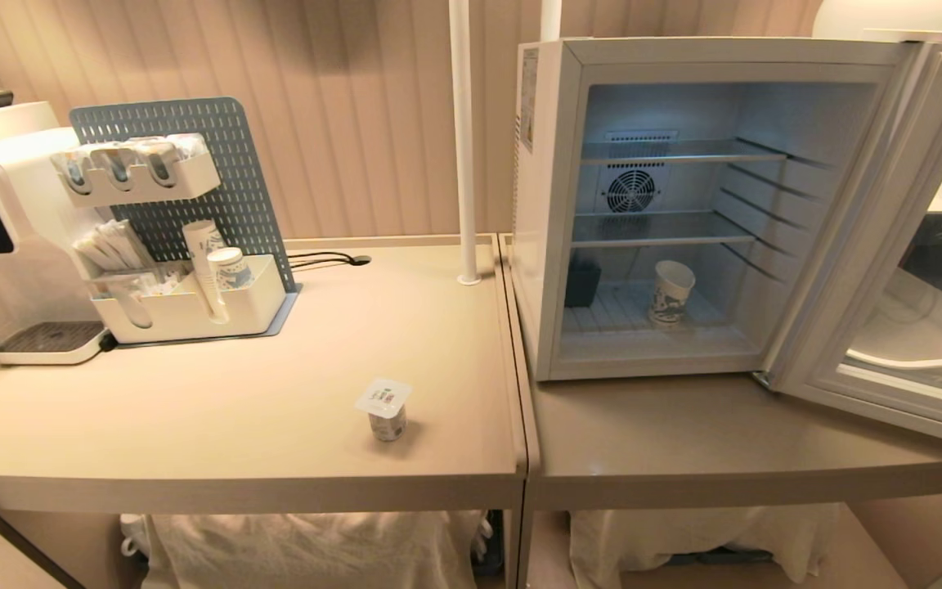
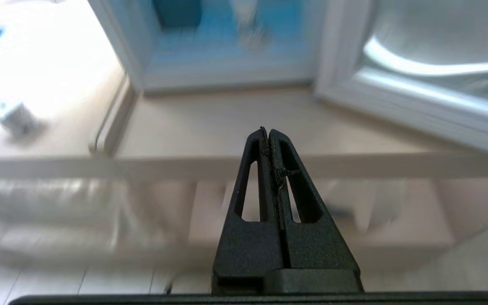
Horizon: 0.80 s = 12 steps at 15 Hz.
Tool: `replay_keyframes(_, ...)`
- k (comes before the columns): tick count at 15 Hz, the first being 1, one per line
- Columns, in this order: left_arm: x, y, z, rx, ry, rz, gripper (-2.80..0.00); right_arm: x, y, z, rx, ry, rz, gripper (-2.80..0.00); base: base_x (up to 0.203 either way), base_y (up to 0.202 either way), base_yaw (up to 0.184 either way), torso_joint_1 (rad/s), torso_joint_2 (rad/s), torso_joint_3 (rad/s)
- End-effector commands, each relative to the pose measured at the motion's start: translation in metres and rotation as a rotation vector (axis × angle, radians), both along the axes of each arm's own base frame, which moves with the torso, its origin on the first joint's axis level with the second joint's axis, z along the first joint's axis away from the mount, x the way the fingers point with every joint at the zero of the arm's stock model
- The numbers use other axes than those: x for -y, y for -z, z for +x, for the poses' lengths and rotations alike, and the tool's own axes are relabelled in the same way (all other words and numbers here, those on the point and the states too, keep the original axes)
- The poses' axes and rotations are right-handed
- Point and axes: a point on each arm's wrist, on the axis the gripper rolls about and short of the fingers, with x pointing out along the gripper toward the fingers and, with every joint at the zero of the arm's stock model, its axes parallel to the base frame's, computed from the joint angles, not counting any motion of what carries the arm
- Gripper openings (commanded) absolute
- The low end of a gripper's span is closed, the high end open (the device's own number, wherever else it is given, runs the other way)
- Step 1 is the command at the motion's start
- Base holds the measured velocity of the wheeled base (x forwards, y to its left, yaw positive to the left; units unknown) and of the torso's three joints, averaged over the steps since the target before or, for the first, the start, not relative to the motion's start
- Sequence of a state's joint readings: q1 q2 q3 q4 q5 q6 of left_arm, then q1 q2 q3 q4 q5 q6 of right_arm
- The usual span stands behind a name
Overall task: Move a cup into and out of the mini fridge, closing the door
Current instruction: Take the paper cup out of the freezer
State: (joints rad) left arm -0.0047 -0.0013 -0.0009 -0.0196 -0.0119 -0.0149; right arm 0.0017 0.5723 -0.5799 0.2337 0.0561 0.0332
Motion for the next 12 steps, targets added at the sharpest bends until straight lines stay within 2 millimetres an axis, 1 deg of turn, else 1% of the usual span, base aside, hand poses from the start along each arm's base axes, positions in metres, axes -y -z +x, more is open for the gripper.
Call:
replay_keyframes(1,0.0,0.0,0.0,0.001,0.0,0.0,-2.8,-0.001,0.005,0.099,-0.362,-0.046,0.008,-2.8,0.0,0.0,0.0,0.0,0.0,0.0)
replay_keyframes(3,0.0,0.0,0.0,0.001,0.0,0.0,-2.8,-0.002,0.031,0.152,-0.535,-0.097,-0.001,-2.8,0.0,0.0,0.0,0.0,0.0,0.0)
replay_keyframes(5,0.0,0.0,0.0,-0.001,0.0,0.0,-2.8,-0.003,0.062,0.199,-0.596,-0.126,-0.008,-2.8,0.0,0.0,0.0,0.0,0.0,0.0)
replay_keyframes(6,0.0,0.0,0.0,-0.001,0.0,0.0,-2.8,-0.004,0.08,0.223,-0.585,-0.131,-0.015,-2.8,0.0,0.0,0.0,0.0,0.0,0.0)
replay_keyframes(8,0.0,0.0,0.0,0.0,0.0,0.0,-2.8,-0.006,0.119,0.269,-0.508,-0.116,-0.041,-2.8,0.0,0.0,0.0,0.0,0.0,0.0)
replay_keyframes(9,0.0,0.0,0.0,-0.002,0.0,0.0,-2.8,-0.008,0.136,0.291,-0.423,-0.1,-0.058,-2.8,0.0,0.0,0.0,0.0,0.0,0.0)
replay_keyframes(11,0.0,0.0,0.0,-0.001,0.0,0.0,-2.8,-0.018,0.169,0.326,-0.27,-0.042,-0.103,-2.8,0.0,0.0,0.0,0.0,0.0,0.0)
replay_keyframes(12,0.0,0.0,0.0,0.0,0.0,0.0,-2.8,-0.026,0.18,0.34,-0.212,-0.001,-0.129,-2.8,0.0,0.0,0.0,0.0,0.0,0.0)
